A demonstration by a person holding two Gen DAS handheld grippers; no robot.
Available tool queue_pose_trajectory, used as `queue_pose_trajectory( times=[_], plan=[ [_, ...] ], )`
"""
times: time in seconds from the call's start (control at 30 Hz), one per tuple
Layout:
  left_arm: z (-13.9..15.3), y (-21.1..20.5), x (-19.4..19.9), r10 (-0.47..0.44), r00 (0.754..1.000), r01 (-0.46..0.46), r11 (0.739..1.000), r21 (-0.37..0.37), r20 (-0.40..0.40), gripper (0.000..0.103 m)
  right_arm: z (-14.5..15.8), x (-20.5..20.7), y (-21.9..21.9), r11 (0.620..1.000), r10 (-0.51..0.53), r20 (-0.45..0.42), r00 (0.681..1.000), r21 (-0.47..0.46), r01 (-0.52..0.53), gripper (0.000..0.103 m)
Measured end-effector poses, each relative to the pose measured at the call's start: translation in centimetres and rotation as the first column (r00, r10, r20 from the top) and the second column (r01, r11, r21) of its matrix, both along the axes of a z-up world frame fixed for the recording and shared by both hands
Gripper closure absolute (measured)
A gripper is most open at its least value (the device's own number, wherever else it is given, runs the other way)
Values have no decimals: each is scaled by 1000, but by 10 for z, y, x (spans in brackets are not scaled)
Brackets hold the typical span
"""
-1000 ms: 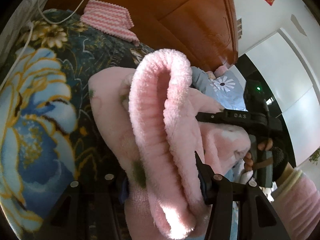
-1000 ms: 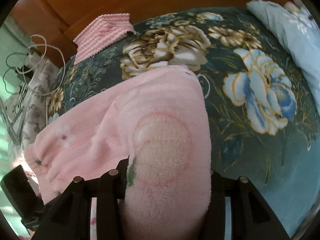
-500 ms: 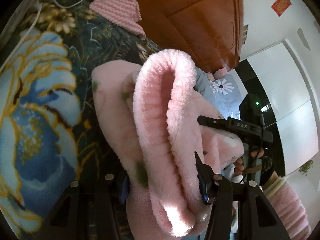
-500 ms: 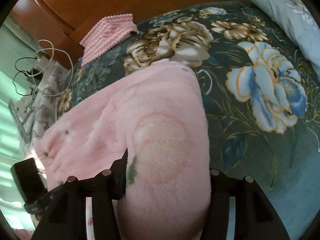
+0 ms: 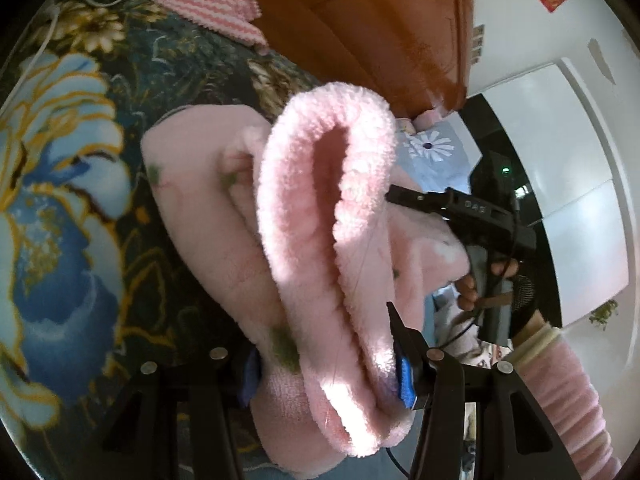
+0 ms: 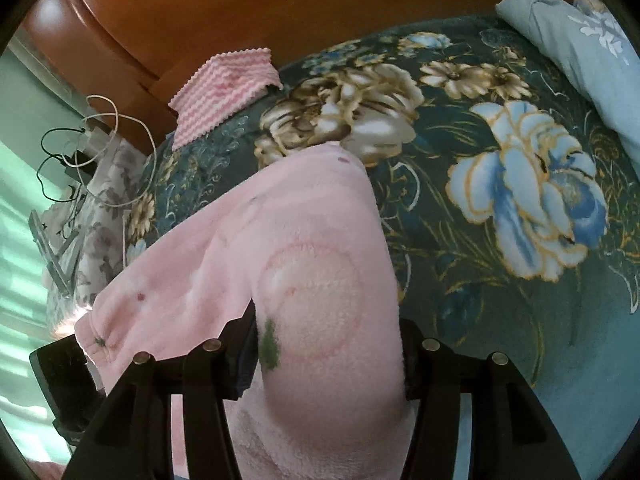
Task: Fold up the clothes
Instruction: 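Lay the folded pink blanket down and open both grippers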
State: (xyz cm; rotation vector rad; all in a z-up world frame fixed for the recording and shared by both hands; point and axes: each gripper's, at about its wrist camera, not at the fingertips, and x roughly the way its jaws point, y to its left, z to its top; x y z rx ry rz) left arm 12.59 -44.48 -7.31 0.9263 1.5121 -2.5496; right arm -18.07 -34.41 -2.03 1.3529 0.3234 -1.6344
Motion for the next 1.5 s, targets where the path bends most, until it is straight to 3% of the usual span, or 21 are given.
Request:
queue_pose_trajectory(
  times=[0.2, 0.4, 0.57, 0.63, 0.8, 0.97, 1.13, 1.27, 1.5],
  plan=[
    [-4, -14, 13, 24, 1000, -24, 999, 47, 7, 46, 3, -7, 24, 999, -32, 37, 999, -14, 33, 48],
    [12, -16, 24, 50, 998, -49, 998, -38, 31, 39, 37, -18, 61, 982, -155, -8, 988, -108, 154, 48],
    [28, -18, 35, 88, 995, -82, 986, -144, 40, 39, 39, 17, 62, 993, -96, -141, 985, -74, 86, 48],
    [29, -16, 32, 78, 997, -73, 984, -165, 25, 39, 37, 25, 64, 989, -125, -154, 980, -95, 111, 48],
    [30, -10, 26, 51, 999, -53, 974, -220, -13, 39, 38, 51, 74, 944, -249, -125, 961, -251, 212, 48],
    [31, -4, 19, 23, 999, -35, 961, -275, -49, 39, 28, 82, 68, 961, -179, -156, 971, -240, 139, 48],
    [32, 1, 12, -8, 997, -20, 944, -329, -83, 39, 18, 84, 80, 967, -189, -226, 956, -209, 142, 48],
    [27, -8, 19, -9, 991, -26, 968, -251, -134, 39, -3, 78, 95, 966, -206, -180, 962, -195, 170, 48],
    [20, -6, 13, -31, 994, 2, 965, -263, -108, 39, -25, 80, 103, 956, -221, -176, 959, -235, 177, 48]
  ],
)
